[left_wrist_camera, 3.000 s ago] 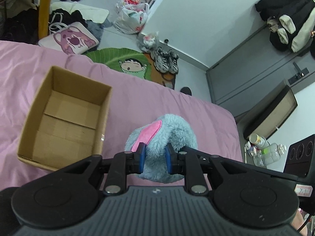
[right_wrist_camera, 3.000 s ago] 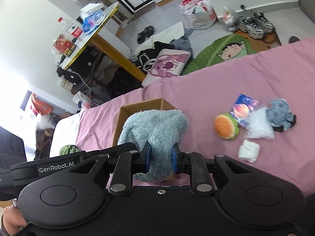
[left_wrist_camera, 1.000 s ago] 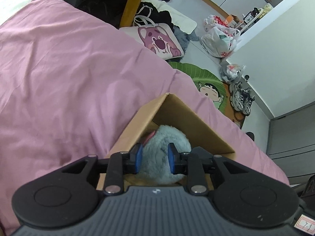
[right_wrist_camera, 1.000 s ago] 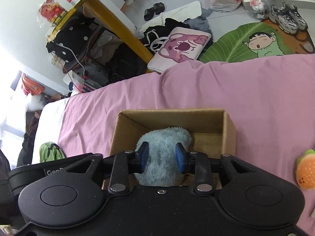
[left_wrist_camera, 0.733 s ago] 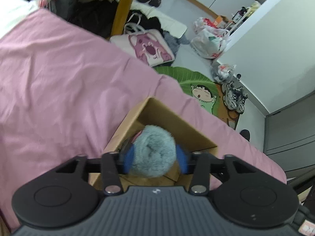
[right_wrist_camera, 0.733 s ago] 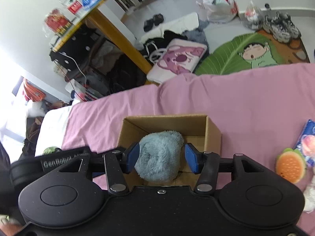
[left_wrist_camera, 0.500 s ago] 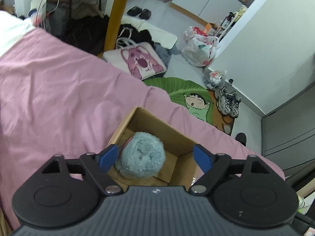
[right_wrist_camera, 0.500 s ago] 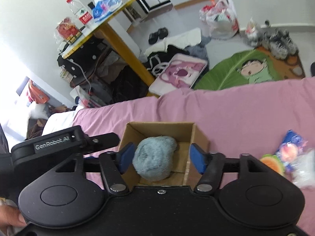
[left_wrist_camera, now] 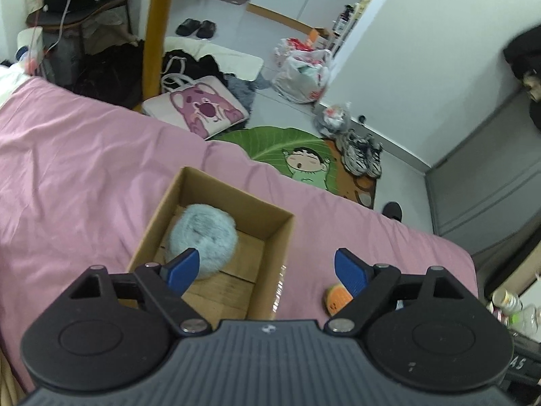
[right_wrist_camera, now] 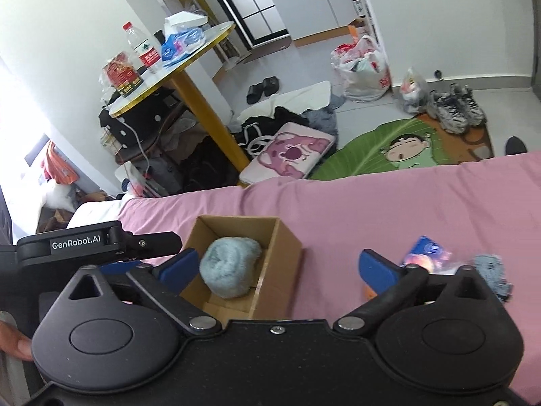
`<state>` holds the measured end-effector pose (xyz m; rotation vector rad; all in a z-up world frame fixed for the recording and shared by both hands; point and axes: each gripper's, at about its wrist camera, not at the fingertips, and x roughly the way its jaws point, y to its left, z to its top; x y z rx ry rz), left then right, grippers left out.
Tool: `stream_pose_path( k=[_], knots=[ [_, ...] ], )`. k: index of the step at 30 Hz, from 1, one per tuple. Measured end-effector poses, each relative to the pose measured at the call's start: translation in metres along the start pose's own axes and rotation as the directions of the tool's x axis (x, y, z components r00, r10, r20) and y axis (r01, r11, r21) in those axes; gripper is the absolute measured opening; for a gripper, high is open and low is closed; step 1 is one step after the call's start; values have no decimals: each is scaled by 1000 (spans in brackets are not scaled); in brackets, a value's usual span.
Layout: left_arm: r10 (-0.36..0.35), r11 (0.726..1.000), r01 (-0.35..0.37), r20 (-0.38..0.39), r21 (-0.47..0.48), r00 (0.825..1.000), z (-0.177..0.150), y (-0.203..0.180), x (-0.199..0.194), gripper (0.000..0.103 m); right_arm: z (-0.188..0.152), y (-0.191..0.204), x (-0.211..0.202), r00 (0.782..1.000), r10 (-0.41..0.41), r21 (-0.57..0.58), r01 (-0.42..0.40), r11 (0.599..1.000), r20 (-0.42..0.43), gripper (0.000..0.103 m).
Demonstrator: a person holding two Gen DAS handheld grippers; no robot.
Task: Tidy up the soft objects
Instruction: 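Open the left gripper to drop the blue plush into the box, then grasp the white cloth bundle with the left gripper while the right gripper grasps the grey-blue knitted plush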
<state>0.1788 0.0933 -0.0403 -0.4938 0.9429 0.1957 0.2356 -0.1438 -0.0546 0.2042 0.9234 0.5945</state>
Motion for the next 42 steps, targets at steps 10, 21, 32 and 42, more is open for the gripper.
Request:
stream_pose_path(
  k=[10, 21, 32, 42],
  knots=[
    [-1, 998, 2, -9, 64, 1000, -22, -32, -10, 86, -13, -36, -44, 999, -31, 42, 31, 999, 16, 103],
    [-2, 988, 3, -7, 157, 1000, -49, -71, -25, 86, -27, -70, -75, 999, -36, 40, 37, 999, -11, 103],
    [-36, 970, 49, -58, 240, 998, -75, -114, -20, 96, -34, -105, -99, 998, -58, 43, 59, 997, -19, 103],
    [-17, 964, 43, -98, 263, 995, -94, -143, 2, 100, -37, -139, -101, 996, -65, 70, 69, 995, -55, 103]
  ],
)
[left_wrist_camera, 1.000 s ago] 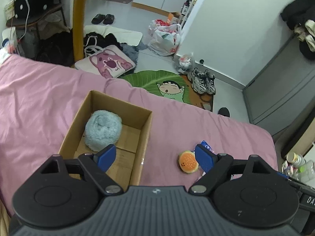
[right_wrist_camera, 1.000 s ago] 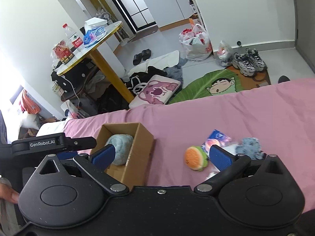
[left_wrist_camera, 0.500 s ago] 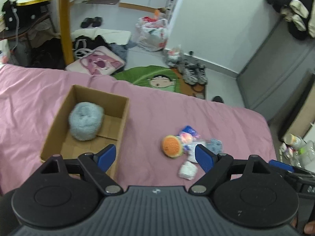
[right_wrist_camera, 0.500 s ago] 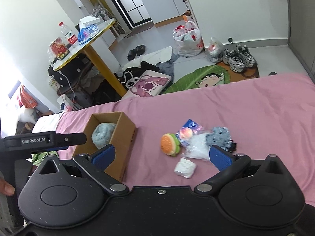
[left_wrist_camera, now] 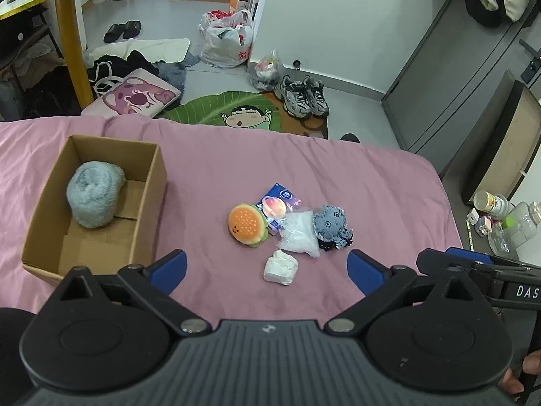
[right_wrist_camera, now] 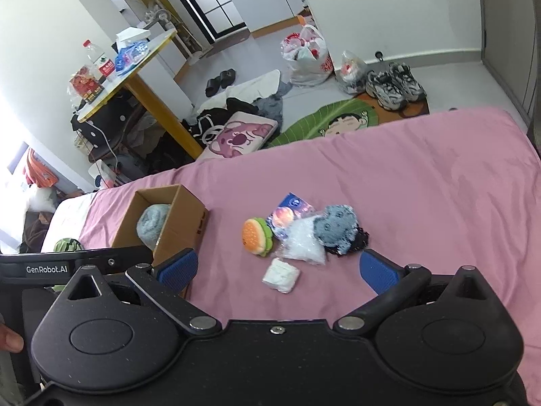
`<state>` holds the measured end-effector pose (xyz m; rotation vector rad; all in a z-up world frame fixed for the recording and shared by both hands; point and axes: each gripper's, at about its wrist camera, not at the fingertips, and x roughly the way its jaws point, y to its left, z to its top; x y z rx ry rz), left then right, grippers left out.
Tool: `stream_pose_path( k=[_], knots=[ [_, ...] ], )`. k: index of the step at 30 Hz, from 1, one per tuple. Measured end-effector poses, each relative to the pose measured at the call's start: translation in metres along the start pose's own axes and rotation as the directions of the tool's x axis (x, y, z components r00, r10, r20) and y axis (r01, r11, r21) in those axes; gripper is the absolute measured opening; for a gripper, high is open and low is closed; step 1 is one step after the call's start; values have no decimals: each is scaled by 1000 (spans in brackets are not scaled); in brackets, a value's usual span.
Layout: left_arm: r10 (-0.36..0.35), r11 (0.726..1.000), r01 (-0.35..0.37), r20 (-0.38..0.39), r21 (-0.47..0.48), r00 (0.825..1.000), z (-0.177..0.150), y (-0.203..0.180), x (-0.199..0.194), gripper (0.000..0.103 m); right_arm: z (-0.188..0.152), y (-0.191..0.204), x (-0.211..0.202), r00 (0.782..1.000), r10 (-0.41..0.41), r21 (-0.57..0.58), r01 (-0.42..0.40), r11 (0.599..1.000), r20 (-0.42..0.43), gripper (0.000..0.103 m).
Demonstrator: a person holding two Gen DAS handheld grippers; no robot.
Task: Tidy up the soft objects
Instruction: 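Grasp the white cloth bundle with the left gripper while the right gripper grasps the grey-blue knitted plush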
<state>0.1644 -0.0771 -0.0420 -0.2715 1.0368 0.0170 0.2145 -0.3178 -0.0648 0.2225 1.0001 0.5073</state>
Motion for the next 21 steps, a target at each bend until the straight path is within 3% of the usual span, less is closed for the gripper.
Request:
stream_pose_path(
  k=[5, 10, 16, 21],
  knots=[
    [39, 999, -39, 31, 0, 999, -4, -12, 12, 100, -1, -14, 4, 1000, -12, 9, 12, 1000, -12, 103],
    [55, 998, -55, -8, -5, 998, -9, -20, 35, 100, 0, -27, 12, 1000, -8, 26, 8, 1000, -14, 102],
    [64, 997, -65, -35, -35, 997, -13, -23, 63, 99, 1, -43, 28, 999, -23, 48, 24, 999, -29, 89],
    [60, 998, -62, -76, -26, 995, -17, -27, 86, 97, 2, -55, 44, 998, -5, 78, 10, 997, -65, 68]
  ],
)
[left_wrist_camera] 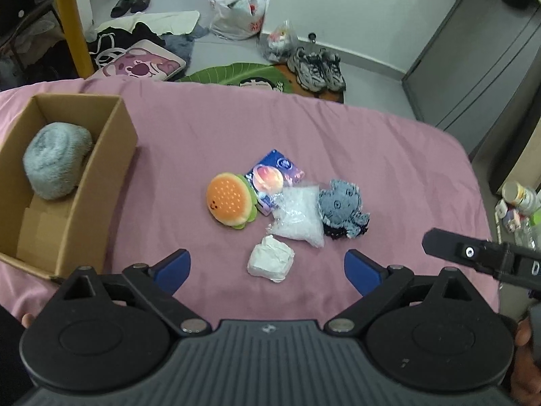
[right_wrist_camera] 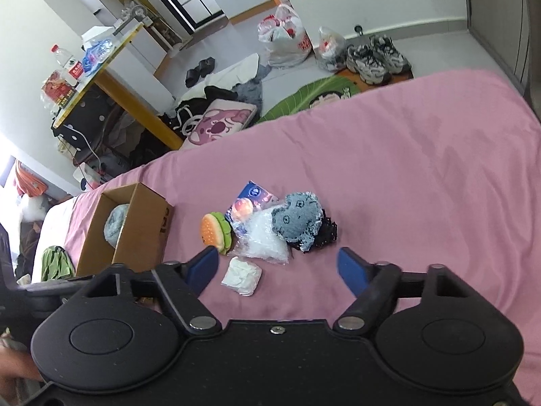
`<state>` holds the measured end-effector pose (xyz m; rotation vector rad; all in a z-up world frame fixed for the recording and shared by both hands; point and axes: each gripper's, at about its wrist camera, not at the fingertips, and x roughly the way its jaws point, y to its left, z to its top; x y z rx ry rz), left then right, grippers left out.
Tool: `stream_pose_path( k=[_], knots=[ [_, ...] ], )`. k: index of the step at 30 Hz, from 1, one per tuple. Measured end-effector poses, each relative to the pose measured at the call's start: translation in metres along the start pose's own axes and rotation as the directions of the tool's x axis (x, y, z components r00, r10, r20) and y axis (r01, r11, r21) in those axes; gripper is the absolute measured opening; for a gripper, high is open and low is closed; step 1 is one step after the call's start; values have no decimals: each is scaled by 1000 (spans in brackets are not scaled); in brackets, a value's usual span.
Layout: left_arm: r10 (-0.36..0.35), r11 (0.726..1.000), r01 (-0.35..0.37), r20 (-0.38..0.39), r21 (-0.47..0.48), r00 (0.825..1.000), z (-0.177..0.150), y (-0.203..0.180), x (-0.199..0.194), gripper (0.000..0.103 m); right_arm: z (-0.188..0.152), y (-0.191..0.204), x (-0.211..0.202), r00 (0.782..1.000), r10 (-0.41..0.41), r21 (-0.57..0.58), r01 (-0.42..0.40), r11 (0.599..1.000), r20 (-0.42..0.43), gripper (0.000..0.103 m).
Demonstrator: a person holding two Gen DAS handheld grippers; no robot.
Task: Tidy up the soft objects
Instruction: 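Grasp the white cloth bundle with the left gripper while the right gripper grasps the grey-blue knitted plush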
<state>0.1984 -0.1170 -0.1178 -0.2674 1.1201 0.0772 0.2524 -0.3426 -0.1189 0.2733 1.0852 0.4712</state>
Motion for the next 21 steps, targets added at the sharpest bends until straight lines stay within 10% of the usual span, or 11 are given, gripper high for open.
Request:
stream_pose_path(
  k=[12, 21],
  knots=[
    [28, 1000, -27, -96, 14, 995, 5, -7, 58, 71, 6, -23, 46, 996, 1, 72, 5, 997, -84, 37],
    [30, 999, -23, -194, 34, 980, 6, -11, 96, 70, 14, -34, 74, 991, 1, 97, 12, 995, -134, 31]
  ],
)
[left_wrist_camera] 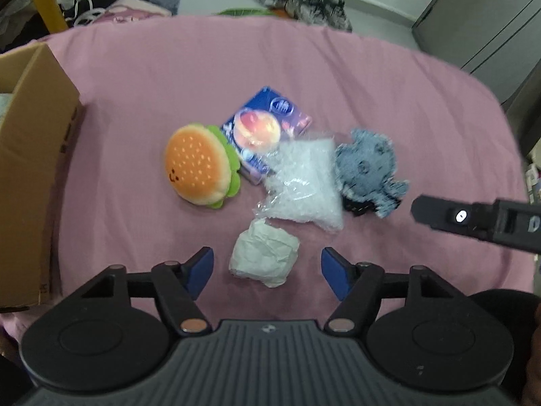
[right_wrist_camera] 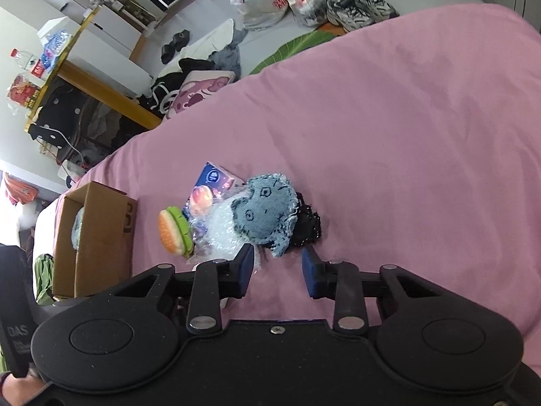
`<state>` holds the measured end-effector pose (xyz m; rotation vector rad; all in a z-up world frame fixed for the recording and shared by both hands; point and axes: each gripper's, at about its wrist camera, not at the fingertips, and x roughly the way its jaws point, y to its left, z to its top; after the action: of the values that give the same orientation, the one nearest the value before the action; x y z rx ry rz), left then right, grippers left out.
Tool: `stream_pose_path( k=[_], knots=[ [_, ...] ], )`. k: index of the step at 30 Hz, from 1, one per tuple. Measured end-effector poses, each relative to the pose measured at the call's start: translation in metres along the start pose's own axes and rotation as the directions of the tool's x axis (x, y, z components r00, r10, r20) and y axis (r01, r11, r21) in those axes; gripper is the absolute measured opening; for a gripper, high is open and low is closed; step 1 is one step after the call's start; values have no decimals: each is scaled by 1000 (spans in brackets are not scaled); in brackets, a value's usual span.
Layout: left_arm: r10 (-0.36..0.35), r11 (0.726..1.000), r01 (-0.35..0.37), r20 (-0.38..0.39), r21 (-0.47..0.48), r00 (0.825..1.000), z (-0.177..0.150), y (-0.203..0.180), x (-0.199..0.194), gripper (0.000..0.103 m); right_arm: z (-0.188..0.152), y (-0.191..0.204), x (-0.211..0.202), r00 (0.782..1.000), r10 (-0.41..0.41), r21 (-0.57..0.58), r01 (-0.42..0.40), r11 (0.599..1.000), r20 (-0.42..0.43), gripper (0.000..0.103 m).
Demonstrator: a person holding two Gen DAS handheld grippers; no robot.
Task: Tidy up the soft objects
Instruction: 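Grasp the white cloth bundle with the left gripper while the right gripper grasps the grey-blue knitted plush, then carry the white bundle with the left gripper toward the box while the right gripper carries the knitted plush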
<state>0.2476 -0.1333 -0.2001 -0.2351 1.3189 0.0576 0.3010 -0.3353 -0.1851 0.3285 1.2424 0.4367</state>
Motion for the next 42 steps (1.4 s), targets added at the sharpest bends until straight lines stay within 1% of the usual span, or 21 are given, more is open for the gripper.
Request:
stream_pose_path(
  k=[5, 6, 13, 14, 15, 17, 19, 23, 30, 34, 42],
  knots=[
    [25, 1000, -25, -6, 2, 1000, 4, 1, 11, 70, 10, 0, 11, 1000, -8, -11, 7, 1000, -27, 28],
    [28, 1000, -28, -5, 1, 1000, 4, 2, 13, 68, 12, -1, 12, 999, -9, -10, 9, 1000, -32, 27],
    [33, 998, -34, 10, 45, 999, 7, -3, 21, 50, 20, 2, 27, 998, -40, -23, 39, 999, -55, 25],
    [35, 998, -35, 11, 50, 999, 7, -3, 23, 45, 20, 3, 28, 998, -43, -25, 41, 999, -54, 22],
    [37, 998, -37, 4, 54, 999, 7, -3, 23, 43, 21, 2, 30, 997, -48, -27, 47, 999, -55, 14],
    [37, 998, -37, 3, 55, 999, 6, -2, 21, 42, 21, 1, 32, 996, -66, -19, 65, 998, -64, 6],
    [44, 995, -44, 3, 86, 999, 5, -5, 18, 41, 20, -1, 30, 995, -74, 0, 74, 997, -64, 3],
    [23, 995, -24, 17, 95, 1000, 6, -9, 6, 41, 14, 3, 17, 997, -63, 1, 64, 998, -36, 2],
    [-5, 996, -1, 70, 94, 998, 3, -11, -20, 41, 8, 13, -10, 998, -66, 2, 66, 998, 23, 2],
    [-28, 995, 18, 107, 99, 994, 2, -9, -36, 41, 4, 26, -27, 995, -71, -13, 72, 997, 66, 2],
    [-62, 989, 42, 143, 139, 988, -3, -8, -61, 41, -12, 44, -51, 989, -69, -29, 73, 997, 133, 2]
  ],
)
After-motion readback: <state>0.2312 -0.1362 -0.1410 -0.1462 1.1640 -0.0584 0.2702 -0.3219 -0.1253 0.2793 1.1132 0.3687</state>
